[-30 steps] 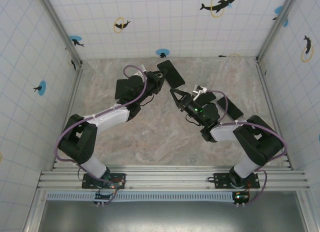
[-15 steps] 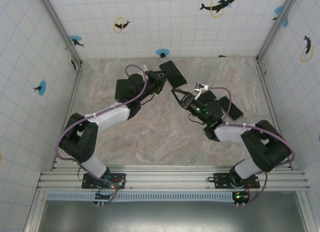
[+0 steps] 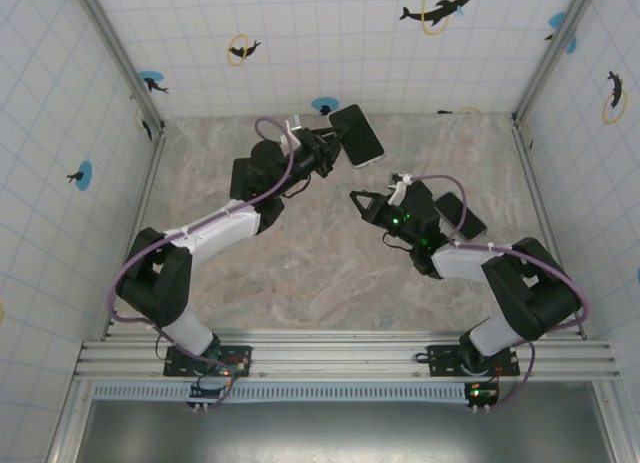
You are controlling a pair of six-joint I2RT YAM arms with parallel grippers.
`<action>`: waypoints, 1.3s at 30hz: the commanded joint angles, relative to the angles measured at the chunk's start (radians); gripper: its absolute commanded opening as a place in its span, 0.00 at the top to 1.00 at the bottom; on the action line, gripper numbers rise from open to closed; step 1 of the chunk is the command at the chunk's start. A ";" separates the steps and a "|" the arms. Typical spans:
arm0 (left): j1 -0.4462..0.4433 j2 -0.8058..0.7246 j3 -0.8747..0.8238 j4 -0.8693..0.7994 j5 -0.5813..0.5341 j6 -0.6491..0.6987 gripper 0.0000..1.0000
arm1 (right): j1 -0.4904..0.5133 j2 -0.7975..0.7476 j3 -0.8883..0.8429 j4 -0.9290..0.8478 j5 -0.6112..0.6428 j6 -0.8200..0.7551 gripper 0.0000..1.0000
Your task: Take the phone out of the phone case
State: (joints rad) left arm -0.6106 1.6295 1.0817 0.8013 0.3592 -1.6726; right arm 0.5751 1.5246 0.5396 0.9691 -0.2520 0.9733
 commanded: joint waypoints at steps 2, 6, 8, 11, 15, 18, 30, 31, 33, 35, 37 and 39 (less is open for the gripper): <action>0.008 -0.038 0.018 0.021 -0.011 0.107 0.95 | 0.001 -0.036 -0.029 0.142 -0.046 -0.025 0.85; 0.021 -0.019 0.034 -0.008 -0.045 0.178 0.96 | 0.021 -0.074 -0.056 0.287 -0.071 -0.024 0.71; 0.022 -0.014 0.038 -0.024 -0.067 0.199 0.95 | 0.031 -0.106 -0.069 0.322 -0.042 -0.031 0.65; 0.023 0.008 0.047 -0.020 -0.060 0.196 0.95 | 0.049 -0.135 -0.061 0.341 0.004 -0.026 0.59; 0.022 0.013 0.044 -0.016 -0.052 0.194 0.96 | 0.055 -0.124 -0.018 0.354 0.030 0.030 0.56; 0.022 0.009 0.046 -0.023 -0.046 0.205 0.96 | 0.054 -0.101 -0.008 0.397 0.060 0.096 0.55; 0.023 -0.014 0.020 -0.038 -0.048 0.217 0.96 | 0.052 -0.049 0.058 0.420 0.045 0.121 0.68; 0.022 -0.016 0.021 -0.038 -0.048 0.215 0.96 | 0.051 -0.047 0.057 0.417 0.046 0.125 0.71; 0.022 -0.015 0.024 -0.034 -0.045 0.210 0.96 | 0.049 -0.043 0.059 0.400 0.042 0.133 0.75; 0.021 -0.015 0.030 -0.031 -0.039 0.206 0.96 | 0.046 -0.041 0.056 0.381 0.048 0.139 0.79; 0.021 -0.018 0.032 -0.033 -0.037 0.208 0.96 | 0.045 -0.037 0.052 0.393 0.052 0.153 0.81; 0.021 -0.025 0.020 -0.029 -0.043 0.203 0.96 | 0.045 -0.033 0.064 0.391 0.039 0.152 0.84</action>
State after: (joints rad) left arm -0.5907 1.6432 1.0817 0.7189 0.3130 -1.4727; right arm 0.6262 1.4784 0.5575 1.3323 -0.2157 1.1202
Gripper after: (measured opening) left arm 0.143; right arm 0.172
